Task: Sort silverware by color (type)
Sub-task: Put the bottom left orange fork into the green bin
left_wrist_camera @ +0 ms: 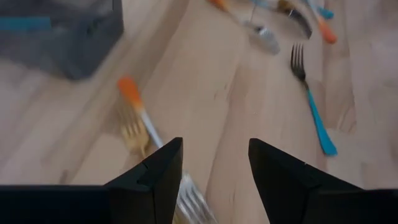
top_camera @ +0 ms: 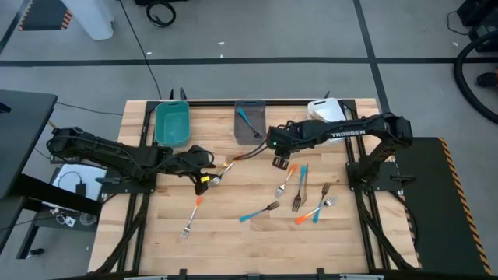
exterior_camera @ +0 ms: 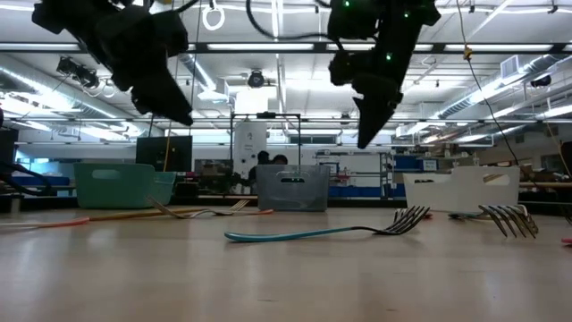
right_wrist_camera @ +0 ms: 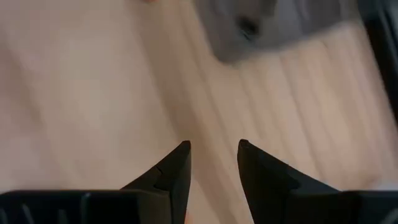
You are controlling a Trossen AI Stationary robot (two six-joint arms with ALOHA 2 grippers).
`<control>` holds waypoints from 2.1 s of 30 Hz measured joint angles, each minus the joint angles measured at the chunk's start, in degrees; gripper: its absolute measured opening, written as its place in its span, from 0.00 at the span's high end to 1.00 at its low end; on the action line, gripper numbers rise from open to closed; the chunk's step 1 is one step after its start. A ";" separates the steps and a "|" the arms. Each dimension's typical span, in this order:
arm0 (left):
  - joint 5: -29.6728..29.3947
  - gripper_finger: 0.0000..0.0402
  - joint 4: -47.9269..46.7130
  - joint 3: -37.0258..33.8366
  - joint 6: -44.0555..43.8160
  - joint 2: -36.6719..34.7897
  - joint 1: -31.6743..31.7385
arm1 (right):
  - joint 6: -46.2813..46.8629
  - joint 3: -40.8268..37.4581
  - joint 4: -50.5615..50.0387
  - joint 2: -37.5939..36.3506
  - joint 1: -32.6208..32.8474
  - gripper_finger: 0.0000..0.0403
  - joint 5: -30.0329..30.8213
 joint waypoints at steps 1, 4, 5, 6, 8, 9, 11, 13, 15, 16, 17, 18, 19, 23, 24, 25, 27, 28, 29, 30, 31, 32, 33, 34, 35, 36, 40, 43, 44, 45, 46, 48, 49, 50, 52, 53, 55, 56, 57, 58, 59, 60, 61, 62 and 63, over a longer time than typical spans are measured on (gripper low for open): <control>0.13 0.52 -1.23 0.00 -1.41 0.00 0.00 | -0.19 -0.23 1.82 0.00 0.86 0.66 -0.09; 0.18 0.52 -5.07 0.00 -5.62 0.00 0.00 | -0.63 -1.19 7.56 0.02 3.21 0.66 -0.07; 0.20 0.52 -6.44 0.00 -6.93 0.00 0.00 | -0.82 -1.59 9.77 0.02 3.94 0.66 -0.07; 0.27 0.52 -7.68 0.00 -8.12 0.00 0.00 | -1.02 -2.03 12.26 0.02 4.64 0.66 -0.07; 0.47 0.52 -9.72 0.00 -9.99 0.00 0.00 | -1.44 -3.08 16.80 0.02 6.14 0.66 0.05; 0.79 0.52 -10.58 0.00 -10.83 0.00 0.00 | -1.54 -3.56 18.90 0.04 6.93 0.66 0.16; 1.77 0.52 -11.74 0.00 -12.17 0.00 0.00 | -1.89 -4.54 23.17 0.04 8.32 0.66 0.18; 2.48 0.52 -12.69 0.00 -13.44 0.00 0.00 | -2.01 -5.63 26.87 0.04 9.45 0.66 0.22; 2.54 0.52 -13.20 0.00 -14.68 0.00 -0.02 | -2.03 -6.27 29.35 0.07 10.45 0.66 0.52; 2.54 0.52 -13.20 0.00 -15.39 0.00 -0.02 | -2.03 -6.48 30.73 0.07 10.90 0.66 0.79; 2.54 0.52 -13.16 0.00 -15.93 0.00 0.00 | -2.02 -6.71 32.10 0.07 11.36 0.66 1.02; 2.52 0.52 -13.12 0.00 -16.50 0.01 -0.01 | -2.03 -7.07 33.46 0.07 11.88 0.66 1.05; 2.52 0.52 -13.04 0.02 -17.25 0.38 0.00 | -2.02 -7.48 34.63 0.07 12.36 0.66 1.05; 2.47 0.52 -12.33 0.03 -18.32 2.81 -0.02 | -1.90 -10.00 41.52 0.07 14.22 0.66 1.69; 2.25 0.52 -11.92 0.07 -18.27 3.73 -0.02 | -1.94 -10.59 42.95 0.07 14.63 0.66 1.83; 1.92 0.52 -11.92 0.05 -18.24 4.65 -0.02 | -1.97 -11.14 44.02 0.07 14.99 0.66 2.03; 1.16 0.52 -10.70 0.07 -18.17 6.18 0.00 | -1.98 -12.20 46.89 0.07 15.64 0.66 2.43; 0.96 0.52 -10.22 0.07 -17.69 6.88 0.00 | -2.00 -12.72 48.18 0.07 15.99 0.66 2.79; 0.93 0.52 -9.66 0.07 -17.33 7.59 0.00 | -2.01 -13.38 49.90 0.07 16.38 0.66 3.36; 0.93 0.52 -9.49 0.04 -17.19 8.16 0.00 | -2.01 -14.12 51.74 0.07 16.68 0.66 3.80; 0.92 0.52 -9.04 0.04 -17.20 8.72 0.00 | -2.03 -14.72 53.01 0.07 16.93 0.66 4.31; 0.95 0.52 -8.05 0.04 -17.20 9.27 0.00 | -2.01 -15.34 54.65 0.07 17.22 0.66 4.74; 0.98 0.52 -7.93 0.04 -17.20 9.50 0.00 | -2.01 -16.02 56.44 0.07 17.45 0.66 5.04; 1.03 0.52 -7.87 0.04 -17.22 9.63 0.00 | -2.03 -16.64 58.01 0.07 17.62 0.66 5.17; 1.21 0.52 -7.19 0.05 -17.21 9.97 0.00 | -2.02 -17.28 59.60 0.07 17.80 0.66 5.16; 1.68 0.52 -6.93 0.07 -17.23 10.33 0.00 | -2.00 -17.96 61.14 0.07 17.97 0.66 5.15; 2.34 0.52 -7.08 0.37 -17.46 11.49 -1.15 | -1.58 -20.23 65.16 0.11 18.31 0.66 5.16; 2.24 0.52 -7.53 2.24 -17.29 12.61 -3.15 | -1.41 -21.76 67.52 0.13 18.27 0.66 5.51; 2.02 0.52 -8.24 3.32 -17.30 13.01 -3.92 | -1.41 -22.15 68.23 0.13 18.28 0.66 6.09; 1.85 0.52 -9.33 4.52 -17.30 13.46 -4.67 | -1.40 -22.44 68.61 0.13 18.30 0.66 6.63; 1.68 0.52 -10.94 5.62 -17.43 13.89 -5.42 | -1.40 -22.55 68.69 0.14 18.31 0.66 6.95; 1.65 0.52 -14.50 7.73 -18.84 14.83 -6.74 | -1.42 -22.56 68.71 0.15 18.31 0.66 7.47; 1.78 0.52 -16.17 8.64 -19.89 15.23 -7.36 | -1.47 -22.56 68.75 0.15 18.31 0.66 7.51; 2.45 0.52 -17.65 9.35 -21.15 15.46 -8.04 | -1.49 -22.56 68.73 0.15 18.31 0.66 7.53; 4.76 0.52 -20.29 10.43 -24.03 16.03 -9.19 | -1.59 -22.56 68.71 0.15 18.33 0.66 7.54; 6.32 0.52 -21.57 10.87 -25.72 16.27 -9.85 | -1.68 -22.56 68.71 0.15 18.33 0.66 7.54; 9.16 0.52 -23.39 11.51 -29.69 16.27 -11.49 | -1.93 -22.56 68.71 0.15 18.33 0.66 7.54; 10.48 0.52 -23.60 11.68 -32.14 16.26 -12.46 | -2.00 -22.56 68.71 0.15 18.33 0.66 7.54; 11.24 0.52 -23.74 11.69 -34.43 16.26 -13.56 | -2.20 -22.56 68.71 0.15 18.33 0.66 7.55; 11.79 0.52 -24.15 11.69 -36.96 16.26 -14.66 | -2.65 -22.56 68.73 0.15 18.33 0.66 7.56; 12.08 0.52 -24.46 11.69 -39.65 16.26 -15.77 | -3.11 -22.56 68.73 0.15 18.33 0.66 7.77; 12.23 0.52 -24.55 11.69 -42.20 16.26 -16.92 | -3.38 -22.56 68.73 0.15 18.33 0.66 8.09; 12.29 0.52 -24.60 11.69 -44.48 16.44 -18.03 | -3.72 -22.56 68.79 0.15 18.32 0.66 8.35; 12.33 0.52 -24.58 11.69 -46.92 16.81 -19.00 | -4.22 -22.56 69.03 0.15 18.31 0.66 8.71; 12.38 0.52 -24.71 11.67 -49.25 17.14 -19.96 | -4.95 -22.56 69.39 0.15 18.31 0.66 9.37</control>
